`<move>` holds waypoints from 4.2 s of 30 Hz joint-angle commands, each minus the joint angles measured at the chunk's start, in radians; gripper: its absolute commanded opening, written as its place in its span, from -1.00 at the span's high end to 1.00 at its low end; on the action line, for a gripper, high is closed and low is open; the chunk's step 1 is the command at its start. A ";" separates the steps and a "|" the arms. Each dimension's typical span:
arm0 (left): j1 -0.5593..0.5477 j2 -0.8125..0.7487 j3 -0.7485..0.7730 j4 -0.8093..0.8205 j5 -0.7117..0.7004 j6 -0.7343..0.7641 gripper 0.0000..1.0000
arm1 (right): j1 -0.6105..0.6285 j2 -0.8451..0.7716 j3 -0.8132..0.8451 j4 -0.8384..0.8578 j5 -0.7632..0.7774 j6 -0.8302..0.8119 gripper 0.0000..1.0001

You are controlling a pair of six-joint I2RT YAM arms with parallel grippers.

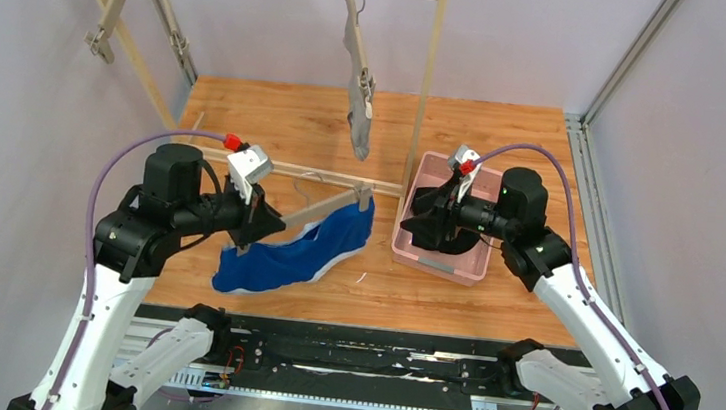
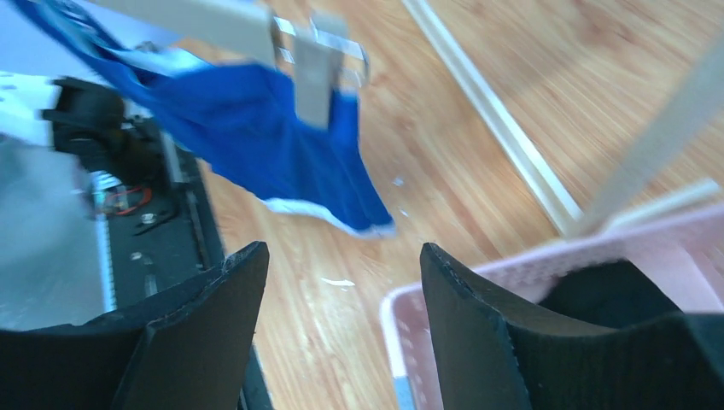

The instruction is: Remove the underwear clipped to the hanger

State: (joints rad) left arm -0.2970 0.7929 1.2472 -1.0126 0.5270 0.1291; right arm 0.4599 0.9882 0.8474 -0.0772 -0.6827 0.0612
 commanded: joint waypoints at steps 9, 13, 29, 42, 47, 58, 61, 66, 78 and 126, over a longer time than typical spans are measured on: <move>-0.005 -0.058 -0.015 -0.011 0.402 0.134 1.00 | -0.015 0.037 0.028 0.218 -0.377 0.094 -0.34; -0.004 -0.058 0.000 -0.011 0.406 0.133 0.99 | -0.015 0.069 0.023 0.335 -0.443 0.178 -0.34; -0.005 -0.041 0.041 -0.012 0.364 0.125 1.00 | -0.016 0.065 0.071 0.203 -0.575 0.127 -0.30; -0.005 -0.069 0.052 -0.013 0.361 0.105 1.00 | -0.014 0.003 0.055 0.203 -0.535 0.128 -0.59; -0.005 -0.085 0.038 -0.013 0.389 0.111 0.99 | -0.014 0.052 0.056 0.350 -0.524 0.239 -0.59; -0.005 -0.070 0.006 -0.014 0.362 0.116 1.00 | 0.071 0.125 0.084 0.456 -0.500 0.325 -0.60; -0.005 -0.066 0.003 -0.013 0.359 0.118 0.99 | 0.090 0.132 0.086 0.454 -0.488 0.317 -0.60; -0.005 -0.067 -0.008 -0.006 0.356 0.116 1.00 | 0.110 0.139 0.101 0.442 -0.474 0.303 -0.61; -0.005 -0.071 -0.022 0.041 0.360 0.083 1.00 | 0.127 0.146 0.134 0.312 -0.456 0.211 0.99; -0.007 -0.147 -0.283 1.099 0.395 -0.630 1.00 | 0.260 -0.021 -0.116 1.089 0.086 0.375 -0.61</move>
State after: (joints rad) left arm -0.2974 0.6716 0.9756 -0.0051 0.9215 -0.4553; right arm 0.7040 0.9180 0.7074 0.7803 -0.6292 0.3836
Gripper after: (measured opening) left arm 0.070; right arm 0.800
